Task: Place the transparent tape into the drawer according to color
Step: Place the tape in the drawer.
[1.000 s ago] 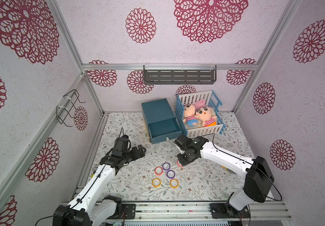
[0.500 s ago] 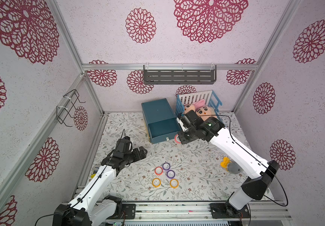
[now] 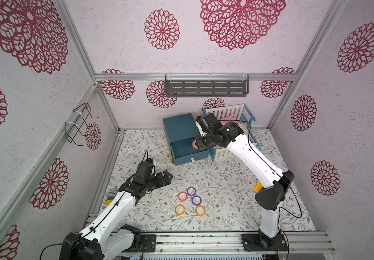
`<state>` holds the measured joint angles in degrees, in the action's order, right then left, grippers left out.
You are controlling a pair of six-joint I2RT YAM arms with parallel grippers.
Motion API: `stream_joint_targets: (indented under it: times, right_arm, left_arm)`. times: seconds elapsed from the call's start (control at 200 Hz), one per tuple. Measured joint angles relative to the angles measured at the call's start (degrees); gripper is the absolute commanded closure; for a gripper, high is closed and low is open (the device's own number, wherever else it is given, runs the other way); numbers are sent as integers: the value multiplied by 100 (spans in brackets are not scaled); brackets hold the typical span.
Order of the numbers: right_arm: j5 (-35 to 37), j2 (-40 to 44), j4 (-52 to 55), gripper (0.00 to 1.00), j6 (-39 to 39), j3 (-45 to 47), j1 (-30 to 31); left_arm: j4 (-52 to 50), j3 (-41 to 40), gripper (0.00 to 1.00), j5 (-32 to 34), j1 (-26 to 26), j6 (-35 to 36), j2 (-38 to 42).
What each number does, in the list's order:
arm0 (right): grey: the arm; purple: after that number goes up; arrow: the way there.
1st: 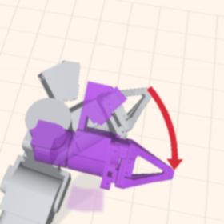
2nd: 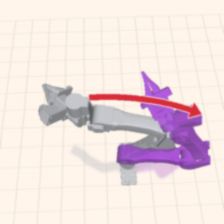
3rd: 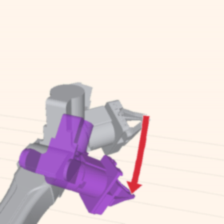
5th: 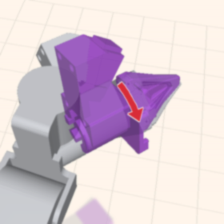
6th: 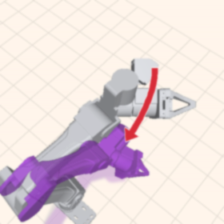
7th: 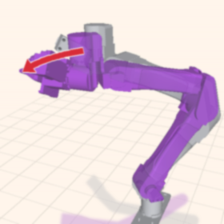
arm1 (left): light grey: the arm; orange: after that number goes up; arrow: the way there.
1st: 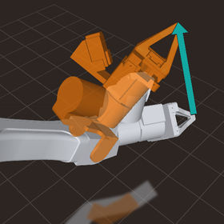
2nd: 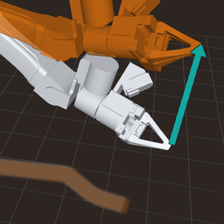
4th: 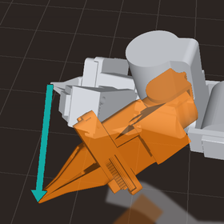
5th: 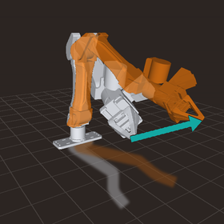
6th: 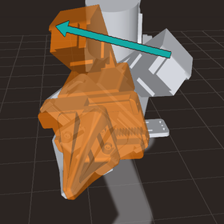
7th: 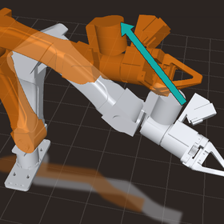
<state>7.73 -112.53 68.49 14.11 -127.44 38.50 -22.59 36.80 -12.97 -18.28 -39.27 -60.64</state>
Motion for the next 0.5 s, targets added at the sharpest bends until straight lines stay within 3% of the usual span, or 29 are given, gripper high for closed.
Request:
stream_joint_targets:
  times: [0.3,0.395,0.5]
  right_arm:
    - [-2,-444,-72,100,-68,-149,-72]
    - [-4,-479,-109,65,-105,-153,-114]
    - [-11,-481,-190,34,-116,-153,-138]
  left_arm:
    - [72,-11,3,33,-48,-2,-7]
    - [109,-17,3,50,-72,-4,-50]
    - [118,-22,3,72,-118,-11,-111]
